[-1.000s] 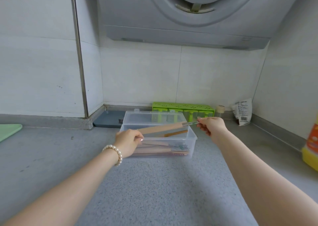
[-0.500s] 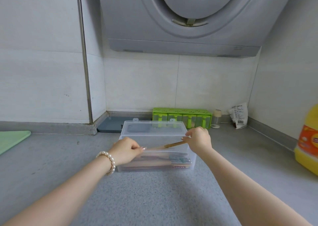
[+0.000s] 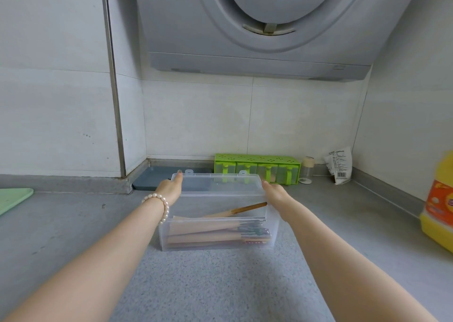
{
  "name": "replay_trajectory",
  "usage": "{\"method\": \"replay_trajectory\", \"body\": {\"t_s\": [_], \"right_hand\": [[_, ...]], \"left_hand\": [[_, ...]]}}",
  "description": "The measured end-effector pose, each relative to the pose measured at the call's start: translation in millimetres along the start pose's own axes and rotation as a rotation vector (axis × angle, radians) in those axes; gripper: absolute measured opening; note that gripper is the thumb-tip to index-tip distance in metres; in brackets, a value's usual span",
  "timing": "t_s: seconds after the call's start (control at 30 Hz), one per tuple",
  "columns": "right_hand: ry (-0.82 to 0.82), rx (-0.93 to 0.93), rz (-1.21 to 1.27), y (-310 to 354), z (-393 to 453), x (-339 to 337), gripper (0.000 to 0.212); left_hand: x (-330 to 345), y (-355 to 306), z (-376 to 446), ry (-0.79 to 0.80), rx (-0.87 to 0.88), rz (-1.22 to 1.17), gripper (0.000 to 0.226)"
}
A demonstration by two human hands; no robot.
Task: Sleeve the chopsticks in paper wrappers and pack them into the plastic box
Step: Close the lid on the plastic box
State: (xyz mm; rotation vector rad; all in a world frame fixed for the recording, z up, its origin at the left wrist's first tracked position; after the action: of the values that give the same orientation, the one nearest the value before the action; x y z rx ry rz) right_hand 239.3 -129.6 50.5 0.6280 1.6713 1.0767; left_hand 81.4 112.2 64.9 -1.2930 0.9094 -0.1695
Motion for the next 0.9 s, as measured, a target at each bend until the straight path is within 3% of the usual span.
{"method": "replay_trajectory", "body": {"t_s": [0.13, 0.27, 0.5, 0.63, 0.77, 0.9], "right_hand": [[0.009, 0.04, 0.045, -2.9, 8.8, 3.3, 0.062], [-0.027, 0.072, 0.266, -17.1, 17.0, -1.3, 0.057], [-0.09, 0.025, 0.602, -24.7, 19.6, -7.5, 0.069], [-0.123, 0.051, 0.729, -29.0, 11.8, -11.6, 0.058], [-0.01, 0.017, 0.576, -21.3, -4.4, -16.3, 0.02], [0.042, -0.126, 0.051, -0.8, -19.8, -27.8, 0.021]], "left_hand": [[2.6, 9.8, 16.3, 0.002, -0.064, -0.268, 0.071], [0.2, 22.0, 22.9, -0.013, -0.144, -0.504, 0.076], [-2.2, 35.5, 33.0, -0.007, -0.136, -0.834, 0.073], [-11.5, 38.0, 19.8, -0.087, -0.12, -1.0, 0.037], [-11.7, 34.2, 6.1, 0.081, -0.087, -0.724, 0.013], [-26.3, 23.0, -2.8, 0.133, 0.077, -0.258, 0.018]]}}
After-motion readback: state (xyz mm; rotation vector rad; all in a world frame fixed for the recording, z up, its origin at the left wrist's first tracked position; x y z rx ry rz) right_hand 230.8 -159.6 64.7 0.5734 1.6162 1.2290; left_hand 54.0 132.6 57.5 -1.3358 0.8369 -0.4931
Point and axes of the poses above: each hand's wrist, its own z-axis towards the middle knuckle, its own x-axis out of the palm, y = z × x, the point moved 9 cm from there along z, towards the middle knuckle, and after that the axes turned 4 degrees about -z, right-handed, at the moved point
